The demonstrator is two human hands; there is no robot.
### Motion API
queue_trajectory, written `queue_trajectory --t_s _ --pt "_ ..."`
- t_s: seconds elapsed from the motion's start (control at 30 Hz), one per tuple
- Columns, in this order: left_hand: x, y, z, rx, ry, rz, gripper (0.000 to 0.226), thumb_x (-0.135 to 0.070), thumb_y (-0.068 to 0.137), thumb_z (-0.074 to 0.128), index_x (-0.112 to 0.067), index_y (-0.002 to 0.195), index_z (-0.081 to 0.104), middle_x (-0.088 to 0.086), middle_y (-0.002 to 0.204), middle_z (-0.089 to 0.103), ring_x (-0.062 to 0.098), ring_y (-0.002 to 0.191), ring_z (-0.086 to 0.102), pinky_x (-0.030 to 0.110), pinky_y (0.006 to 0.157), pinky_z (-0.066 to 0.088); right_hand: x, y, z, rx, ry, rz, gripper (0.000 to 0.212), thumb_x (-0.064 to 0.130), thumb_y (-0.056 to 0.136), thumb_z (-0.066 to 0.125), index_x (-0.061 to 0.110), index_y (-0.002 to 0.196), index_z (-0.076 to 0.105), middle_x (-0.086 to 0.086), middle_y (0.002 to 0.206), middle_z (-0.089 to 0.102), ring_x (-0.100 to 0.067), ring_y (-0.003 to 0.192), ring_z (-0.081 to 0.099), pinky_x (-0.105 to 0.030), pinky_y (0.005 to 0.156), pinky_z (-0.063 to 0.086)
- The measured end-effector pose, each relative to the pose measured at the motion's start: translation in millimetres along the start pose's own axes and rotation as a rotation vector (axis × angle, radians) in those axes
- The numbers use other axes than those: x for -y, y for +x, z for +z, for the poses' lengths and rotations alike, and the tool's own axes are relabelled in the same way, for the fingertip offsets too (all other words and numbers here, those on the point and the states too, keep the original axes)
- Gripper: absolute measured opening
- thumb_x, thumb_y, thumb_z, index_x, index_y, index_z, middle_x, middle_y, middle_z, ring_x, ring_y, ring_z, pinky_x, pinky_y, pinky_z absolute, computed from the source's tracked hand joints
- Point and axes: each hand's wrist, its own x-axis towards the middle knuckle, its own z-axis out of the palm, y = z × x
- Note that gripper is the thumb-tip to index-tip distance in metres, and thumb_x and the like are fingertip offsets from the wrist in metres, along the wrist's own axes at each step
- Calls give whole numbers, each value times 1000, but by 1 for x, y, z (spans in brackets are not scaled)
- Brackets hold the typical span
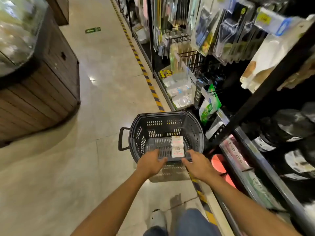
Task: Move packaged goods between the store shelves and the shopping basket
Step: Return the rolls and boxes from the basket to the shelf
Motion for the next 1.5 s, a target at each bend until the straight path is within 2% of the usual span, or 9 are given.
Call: queue_trajectory --t_s 0.3,0.53,0.7,0.83,1.03,1.13,1.33,1.4,1.5 --pt "-12 99 1 116 -40 -61 45 -47 92 50 -19 127 51 7 116 65 25 106 61 40 91 51 -23 94 -16 102 64 68 42 33 96 49 12 131 47 -12 131 56 -30 117 53 -34 87 43" --pt "-10 217 31 164 -6 -146 48 -49 92 48 -20 132 46 5 126 59 23 114 56 38 97 47 -63 218 3 245 85 155 40 37 97 46 17 131 45 -7 130 54 -26 114 53 -31 91 43" --pt "11 310 85 224 63 -149 56 -55 93 43 -20 137 42 7 130 56 24 115 56 41 97 47 -106 306 66 292 49 180 40 36 96 47 11 126 49 -11 127 57 -28 113 54 -33 91 44" --pt "36 378 137 264 88 -174 54 -50 94 45 -18 137 39 9 134 52 28 120 52 42 98 46 -147 359 133 345 28 216 48 38 96 46 10 136 43 -12 131 54 -30 117 53 -37 94 45" --pt "77 459 224 327 160 -126 53 -50 96 40 -15 136 39 10 133 50 28 116 54 39 91 47 -205 417 224 376 35 413 51 39 96 47 12 139 38 -13 137 49 -31 124 47 -38 99 41" --pt "95 491 267 352 111 -154 46 -50 94 44 -14 122 48 11 115 59 26 100 60 38 87 52 -229 437 266 357 104 512 54 37 93 54 9 136 41 -16 134 50 -32 123 48 -38 100 42" --pt "115 533 330 318 18 -171 54 -52 93 45 -10 127 41 12 113 58 30 100 61 38 83 52 -258 460 333 195 360 633 62 36 82 69 3 129 43 -13 124 55 -31 110 56 -33 85 47" --pt "117 541 345 299 -47 -201 60 -57 91 45 -8 125 46 10 124 53 28 102 60 36 82 51 -262 465 347 155 455 664 60 36 79 73 5 123 47 -12 121 57 -28 108 57 -31 85 46" --pt "115 549 357 290 -138 -266 64 -53 92 49 -1 129 43 14 138 43 28 110 54 32 85 43 -264 467 355 143 573 723 51 36 76 76 8 112 52 -2 104 59 -18 94 57 -20 74 39"
